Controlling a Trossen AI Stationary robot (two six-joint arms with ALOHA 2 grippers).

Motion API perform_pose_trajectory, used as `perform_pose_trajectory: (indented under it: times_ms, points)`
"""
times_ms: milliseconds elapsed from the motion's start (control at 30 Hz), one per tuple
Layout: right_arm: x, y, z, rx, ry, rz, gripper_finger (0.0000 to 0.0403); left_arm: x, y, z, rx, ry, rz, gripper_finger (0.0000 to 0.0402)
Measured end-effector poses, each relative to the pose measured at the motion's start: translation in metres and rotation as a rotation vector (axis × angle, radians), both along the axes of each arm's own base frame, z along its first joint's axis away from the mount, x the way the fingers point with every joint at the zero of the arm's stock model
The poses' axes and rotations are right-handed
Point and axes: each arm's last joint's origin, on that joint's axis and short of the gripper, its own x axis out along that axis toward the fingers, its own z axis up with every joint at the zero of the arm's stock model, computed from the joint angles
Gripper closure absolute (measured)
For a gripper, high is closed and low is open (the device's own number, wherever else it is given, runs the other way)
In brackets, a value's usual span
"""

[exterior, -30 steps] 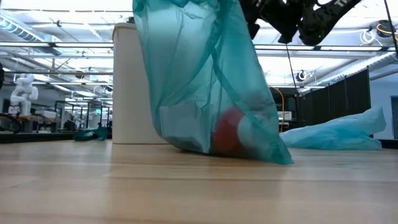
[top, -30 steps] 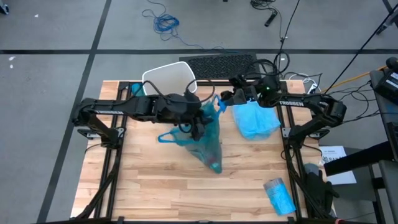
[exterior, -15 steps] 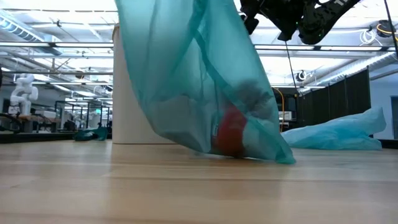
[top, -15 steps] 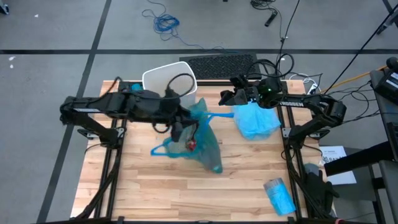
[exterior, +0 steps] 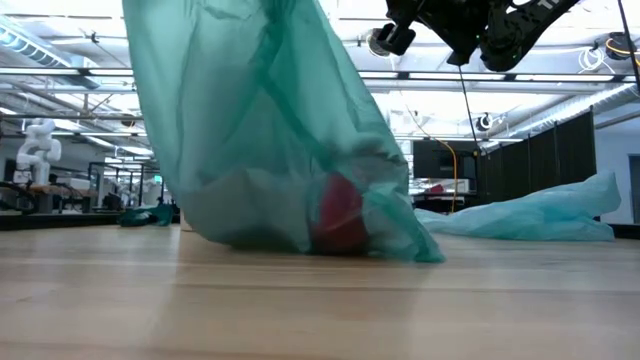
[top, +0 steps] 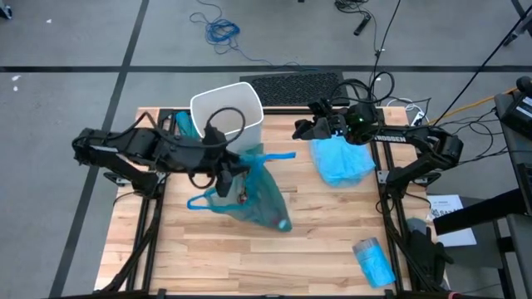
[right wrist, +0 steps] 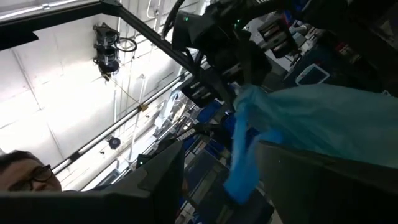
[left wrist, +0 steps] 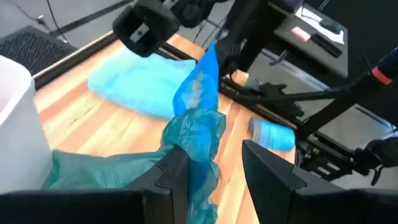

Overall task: Place trash/remove bag and relplace
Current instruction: Close the blue trash bag

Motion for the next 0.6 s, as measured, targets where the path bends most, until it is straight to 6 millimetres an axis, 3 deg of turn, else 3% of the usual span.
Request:
perform_pose_trajectory:
  times_ms: [167,467,600]
  points:
    - [0.0,0.0,0.0,0.001,-0.003,-0.006,0.0216,0.007,-0.002,-0.004,-0.011,0.008,0.047,0.0265]
    - [0.0,0.0,0.0,0.001,-0.002,-0.006,0.0216,0.043,0.003,-0.041,-0.076,0.212,0.011,0.0252]
    - [0.0,0.0,0.0,0.007,0.002,-0.002,0.0216,0.04,0.006,-0.045,-0.105,0.265,0.029,0.0224]
